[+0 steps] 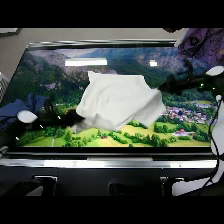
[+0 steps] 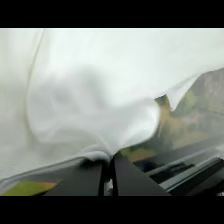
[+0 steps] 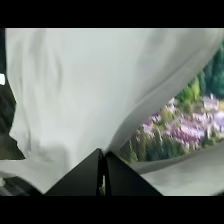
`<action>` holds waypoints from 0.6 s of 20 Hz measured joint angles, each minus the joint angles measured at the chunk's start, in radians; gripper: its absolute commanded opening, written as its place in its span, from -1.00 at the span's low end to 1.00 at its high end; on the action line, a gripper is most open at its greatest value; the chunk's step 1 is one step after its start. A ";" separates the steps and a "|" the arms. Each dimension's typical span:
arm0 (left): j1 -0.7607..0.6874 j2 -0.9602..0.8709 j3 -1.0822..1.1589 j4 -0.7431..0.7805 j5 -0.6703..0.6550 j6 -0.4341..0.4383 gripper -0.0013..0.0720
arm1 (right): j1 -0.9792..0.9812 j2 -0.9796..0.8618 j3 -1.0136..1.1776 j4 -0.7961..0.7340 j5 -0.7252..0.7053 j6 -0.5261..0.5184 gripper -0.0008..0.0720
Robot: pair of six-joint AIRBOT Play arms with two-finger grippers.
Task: Fold the clothes and pants, and hang the long-sleeved shirts on hangers.
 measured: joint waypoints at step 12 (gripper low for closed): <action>0.354 0.107 1.130 0.436 -0.316 -0.064 -0.93 | 0.000 0.639 0.421 -0.138 -0.206 0.147 -0.88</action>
